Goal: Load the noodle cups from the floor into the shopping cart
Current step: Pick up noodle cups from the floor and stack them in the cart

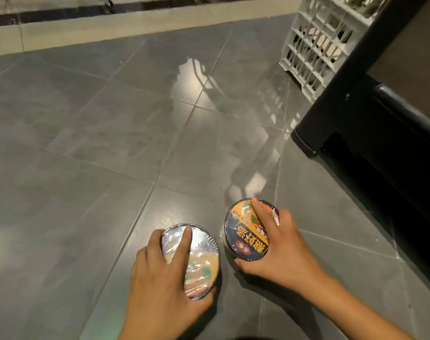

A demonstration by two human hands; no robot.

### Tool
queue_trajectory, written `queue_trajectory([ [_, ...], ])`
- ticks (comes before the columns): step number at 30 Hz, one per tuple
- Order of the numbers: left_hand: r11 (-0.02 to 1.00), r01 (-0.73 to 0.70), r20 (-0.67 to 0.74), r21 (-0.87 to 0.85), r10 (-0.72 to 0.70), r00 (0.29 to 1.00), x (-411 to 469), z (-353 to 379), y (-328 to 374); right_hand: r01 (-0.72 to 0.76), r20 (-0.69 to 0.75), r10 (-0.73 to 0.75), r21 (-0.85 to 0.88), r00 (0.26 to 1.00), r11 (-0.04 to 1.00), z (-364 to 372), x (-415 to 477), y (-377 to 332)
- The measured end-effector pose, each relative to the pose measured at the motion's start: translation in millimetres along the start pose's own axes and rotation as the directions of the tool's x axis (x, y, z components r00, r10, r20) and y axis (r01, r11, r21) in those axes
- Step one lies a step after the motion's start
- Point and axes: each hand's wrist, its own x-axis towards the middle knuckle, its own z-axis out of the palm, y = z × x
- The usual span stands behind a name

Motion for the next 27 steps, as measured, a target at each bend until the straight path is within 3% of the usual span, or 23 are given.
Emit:
queue_trajectory([
  [4, 0.999, 0.042, -0.045, -0.030, -0.044, 0.998, -4, -17, 8, 0.000, -0.002, 0.000, 0.022, 1.000, 1.000, -12, -21, -10],
  [8, 0.991, 0.124, -0.034, -0.041, -0.125, 0.992, -27, -41, 20, -0.089, 0.079, 0.085, 0.048, 0.993, 0.995, -35, -59, -21],
  [11, 0.986, 0.162, -0.011, -0.046, -0.163, 0.987, -52, -60, 34, -0.027, -0.008, 0.026, -0.026, 1.000, 0.999, -49, -93, -25],
  [15, 0.977, 0.209, 0.025, -0.030, -0.209, 0.978, -83, -101, 56, -0.068, -0.018, 0.068, 0.008, 0.997, 0.998, -84, -133, -40],
  [22, 0.979, 0.203, 0.066, 0.023, -0.204, 0.977, -110, -218, 104, -0.051, 0.029, 0.053, -0.068, 0.998, 0.996, -181, -175, -103],
  [27, 0.971, 0.238, 0.042, -0.003, -0.238, 0.970, -121, -336, 143, -0.017, 0.032, 0.018, -0.031, 0.999, 0.999, -275, -198, -179],
])
